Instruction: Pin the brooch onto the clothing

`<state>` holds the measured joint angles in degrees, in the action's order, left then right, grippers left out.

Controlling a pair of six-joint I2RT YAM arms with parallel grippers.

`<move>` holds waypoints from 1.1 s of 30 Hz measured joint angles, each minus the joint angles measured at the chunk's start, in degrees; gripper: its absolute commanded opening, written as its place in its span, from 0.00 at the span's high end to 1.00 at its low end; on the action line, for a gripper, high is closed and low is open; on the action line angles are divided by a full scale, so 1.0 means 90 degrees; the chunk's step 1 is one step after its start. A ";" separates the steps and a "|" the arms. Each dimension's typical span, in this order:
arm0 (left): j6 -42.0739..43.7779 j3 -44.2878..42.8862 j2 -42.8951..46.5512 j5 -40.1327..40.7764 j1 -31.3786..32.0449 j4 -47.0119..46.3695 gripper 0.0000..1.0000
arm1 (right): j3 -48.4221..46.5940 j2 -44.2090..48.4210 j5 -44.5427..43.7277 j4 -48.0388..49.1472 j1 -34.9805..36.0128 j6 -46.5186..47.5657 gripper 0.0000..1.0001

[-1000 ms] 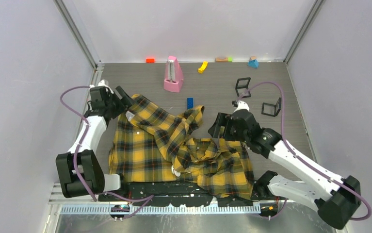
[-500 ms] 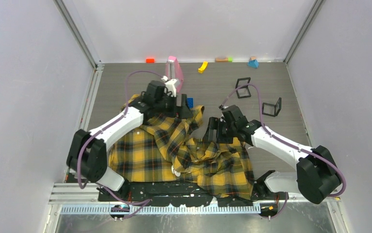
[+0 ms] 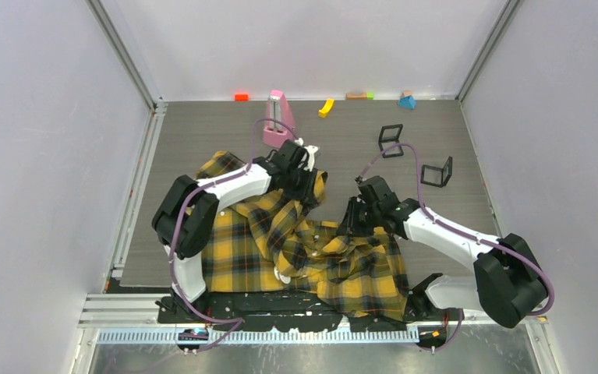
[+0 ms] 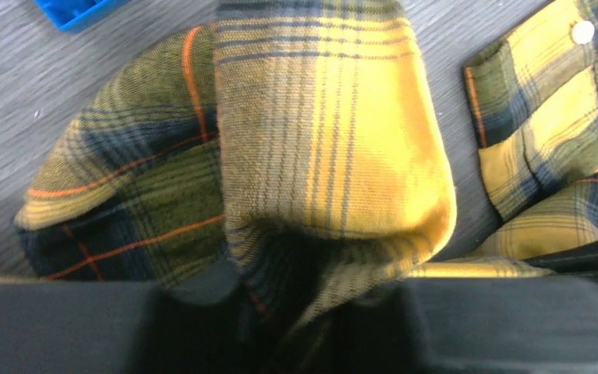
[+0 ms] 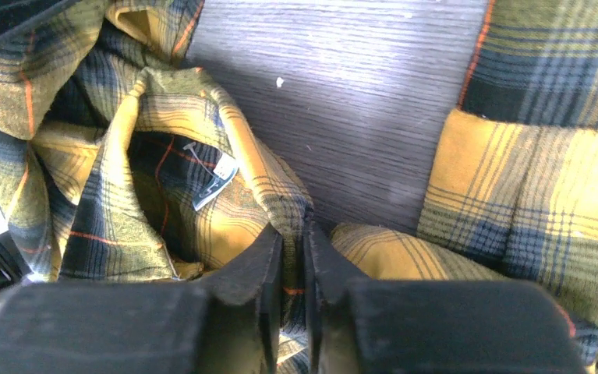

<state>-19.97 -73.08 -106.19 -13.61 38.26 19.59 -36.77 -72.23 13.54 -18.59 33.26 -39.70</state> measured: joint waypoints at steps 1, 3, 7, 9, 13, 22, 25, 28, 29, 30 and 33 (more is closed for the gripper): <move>0.0034 0.0000 -0.0010 0.0078 0.0002 0.0078 0.88 | 0.0002 0.0029 -0.0075 -0.0010 0.0000 -0.0017 0.94; 0.0061 0.0000 0.0017 0.0238 0.0002 0.0148 0.99 | 0.0002 0.0185 -0.0279 -0.0066 0.0000 -0.0078 0.99; 0.0136 0.0000 0.0308 0.0619 0.0002 0.0253 1.00 | -0.0046 0.1049 -0.0903 -0.0367 -0.0058 -0.0117 0.99; 0.0153 0.0000 0.0682 0.0789 -0.0010 0.0284 1.00 | -0.0226 0.1554 -0.1321 -0.0670 -0.0143 -0.0095 0.99; 0.0153 0.0000 0.1829 0.1035 -0.0124 0.0202 1.00 | -0.0916 0.2295 -0.2149 -0.1316 -0.0253 0.0131 0.99; 0.0204 -0.0590 0.4466 0.0738 -0.1044 -0.0345 1.00 | -0.3738 0.2713 -0.3191 -0.2414 -0.0291 0.1166 0.99; 0.0425 -0.1319 0.4809 0.0476 -0.1049 -0.0340 1.00 | -0.4643 0.2805 -0.3060 -0.2540 -0.0291 0.1532 0.99; 0.0629 -0.1783 0.5243 0.0257 -0.1037 -0.0338 1.00 | -0.5396 0.2958 -0.2718 -0.2613 -0.0291 0.1841 0.99; 0.0690 -0.1858 0.5399 0.0221 -0.1037 -0.0335 1.00 | -0.5646 0.3036 -0.2552 -0.2628 -0.0291 0.1950 0.99; 0.0777 -0.1926 0.5561 0.0209 -0.1037 -0.0333 1.00 | -0.5790 0.3079 -0.2455 -0.2633 -0.0291 0.2021 0.99; 0.1001 -0.2198 0.6045 0.0289 -0.1037 -0.0204 1.00 | -0.6351 0.3322 -0.2210 -0.2637 -0.0291 0.2244 0.99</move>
<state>-10.96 -92.86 -51.79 -11.00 28.93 17.76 -93.93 -42.33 -6.35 -42.33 30.63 -19.51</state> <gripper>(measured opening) 0.026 0.063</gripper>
